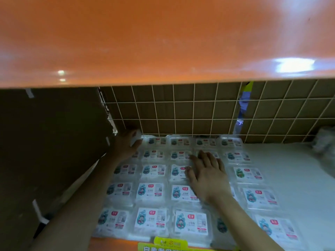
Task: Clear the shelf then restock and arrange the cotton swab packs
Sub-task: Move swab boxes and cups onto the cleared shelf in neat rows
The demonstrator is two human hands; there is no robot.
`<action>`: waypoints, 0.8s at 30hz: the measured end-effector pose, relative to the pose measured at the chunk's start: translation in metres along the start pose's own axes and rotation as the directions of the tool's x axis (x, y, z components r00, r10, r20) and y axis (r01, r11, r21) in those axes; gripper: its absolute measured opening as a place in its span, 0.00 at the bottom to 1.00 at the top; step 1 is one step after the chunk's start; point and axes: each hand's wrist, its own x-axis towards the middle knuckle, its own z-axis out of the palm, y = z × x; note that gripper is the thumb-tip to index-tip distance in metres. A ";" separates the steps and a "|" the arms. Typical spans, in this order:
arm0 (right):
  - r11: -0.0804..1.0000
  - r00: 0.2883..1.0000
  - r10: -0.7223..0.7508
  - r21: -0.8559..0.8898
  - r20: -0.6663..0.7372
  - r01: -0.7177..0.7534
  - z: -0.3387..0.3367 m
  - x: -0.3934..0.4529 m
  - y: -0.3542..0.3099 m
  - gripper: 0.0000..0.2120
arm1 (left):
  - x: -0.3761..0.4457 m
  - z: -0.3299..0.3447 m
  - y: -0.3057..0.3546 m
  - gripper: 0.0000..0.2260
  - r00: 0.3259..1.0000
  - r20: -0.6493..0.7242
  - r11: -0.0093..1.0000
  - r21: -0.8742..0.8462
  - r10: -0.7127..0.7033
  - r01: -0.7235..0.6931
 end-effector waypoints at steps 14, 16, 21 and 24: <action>1.000 1.000 -0.016 0.014 0.010 0.016 0.000 -0.001 0.001 0.38 | -0.004 0.017 0.021 0.23 0.997 0.056 0.977 0.202 0.061 -0.071; 1.000 1.000 -0.018 0.022 0.025 0.017 -0.001 -0.001 0.001 0.33 | -0.007 0.015 0.027 0.22 0.999 0.002 0.980 0.194 0.049 -0.048; 0.998 0.998 -0.043 0.039 0.039 0.042 -0.004 0.001 0.002 0.29 | -0.033 0.010 0.069 0.18 0.996 -0.070 0.996 0.079 0.054 -0.048; 0.990 0.997 -0.067 0.129 0.044 0.060 -0.014 0.004 0.006 0.30 | -0.058 0.014 0.091 0.12 0.993 -0.066 0.993 -0.055 0.101 -0.105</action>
